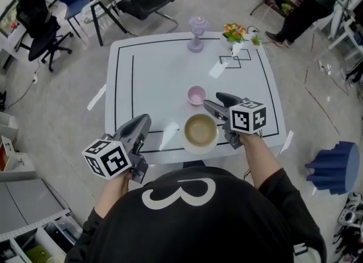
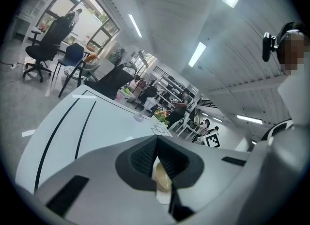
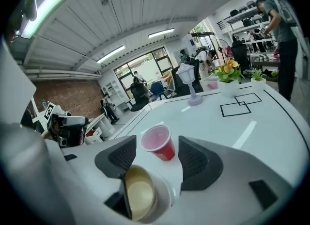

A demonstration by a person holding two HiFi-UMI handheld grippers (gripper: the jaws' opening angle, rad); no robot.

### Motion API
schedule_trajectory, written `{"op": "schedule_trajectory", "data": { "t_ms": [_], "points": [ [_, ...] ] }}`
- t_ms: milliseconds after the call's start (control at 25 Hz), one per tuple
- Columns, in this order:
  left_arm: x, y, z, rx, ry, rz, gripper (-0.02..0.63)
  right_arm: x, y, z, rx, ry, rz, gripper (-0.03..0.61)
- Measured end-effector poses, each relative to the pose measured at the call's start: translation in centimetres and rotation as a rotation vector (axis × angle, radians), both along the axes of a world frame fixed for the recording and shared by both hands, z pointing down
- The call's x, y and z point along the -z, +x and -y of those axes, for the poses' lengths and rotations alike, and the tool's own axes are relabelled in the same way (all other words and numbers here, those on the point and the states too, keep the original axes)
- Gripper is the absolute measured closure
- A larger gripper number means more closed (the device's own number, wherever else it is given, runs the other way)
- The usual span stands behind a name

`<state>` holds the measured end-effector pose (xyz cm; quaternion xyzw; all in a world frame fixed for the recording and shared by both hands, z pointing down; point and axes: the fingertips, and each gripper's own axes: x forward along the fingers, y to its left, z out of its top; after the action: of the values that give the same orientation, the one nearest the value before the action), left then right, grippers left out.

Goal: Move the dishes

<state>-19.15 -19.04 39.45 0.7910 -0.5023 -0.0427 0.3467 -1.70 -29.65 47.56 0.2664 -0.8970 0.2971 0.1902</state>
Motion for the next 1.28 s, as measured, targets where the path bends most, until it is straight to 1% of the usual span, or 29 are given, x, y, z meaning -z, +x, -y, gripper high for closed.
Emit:
{"op": "schedule_trajectory", "data": {
  "t_ms": [320,680,800,920,1040,1120,1200,1280],
  "points": [
    [-0.4,0.8,-0.3,-0.014,-0.005,0.014,0.611,-1.0,1.4,-3.8,0.013,-0.021,-0.002,0.327],
    [-0.7,1.4,-0.6,-0.027,-0.020,0.036,0.611,-4.1,2.3,-6.6,0.011,-0.063,-0.049,0.337],
    [-0.9,1.9,-0.8,-0.039,-0.028,0.034,0.611,-5.1,2.5,-7.2,-0.007,-0.100,-0.052,0.361],
    [-0.9,2.2,-1.0,-0.048,-0.032,0.034,0.611,-5.8,2.5,-7.7,-0.027,-0.146,-0.032,0.395],
    [-1.1,2.4,-1.0,-0.050,-0.038,0.032,0.611,-6.4,2.4,-7.8,-0.051,-0.172,-0.024,0.411],
    [-1.4,2.4,-1.1,-0.048,-0.042,0.036,0.611,-6.8,2.3,-7.7,-0.080,-0.197,0.003,0.436],
    [-1.6,2.3,-1.2,-0.044,-0.041,0.045,0.611,-6.8,2.1,-7.6,-0.106,-0.209,0.025,0.454],
    [-1.7,2.2,-1.2,-0.040,-0.039,0.047,0.611,-6.9,2.1,-7.7,-0.118,-0.207,0.025,0.470]
  ]
}}
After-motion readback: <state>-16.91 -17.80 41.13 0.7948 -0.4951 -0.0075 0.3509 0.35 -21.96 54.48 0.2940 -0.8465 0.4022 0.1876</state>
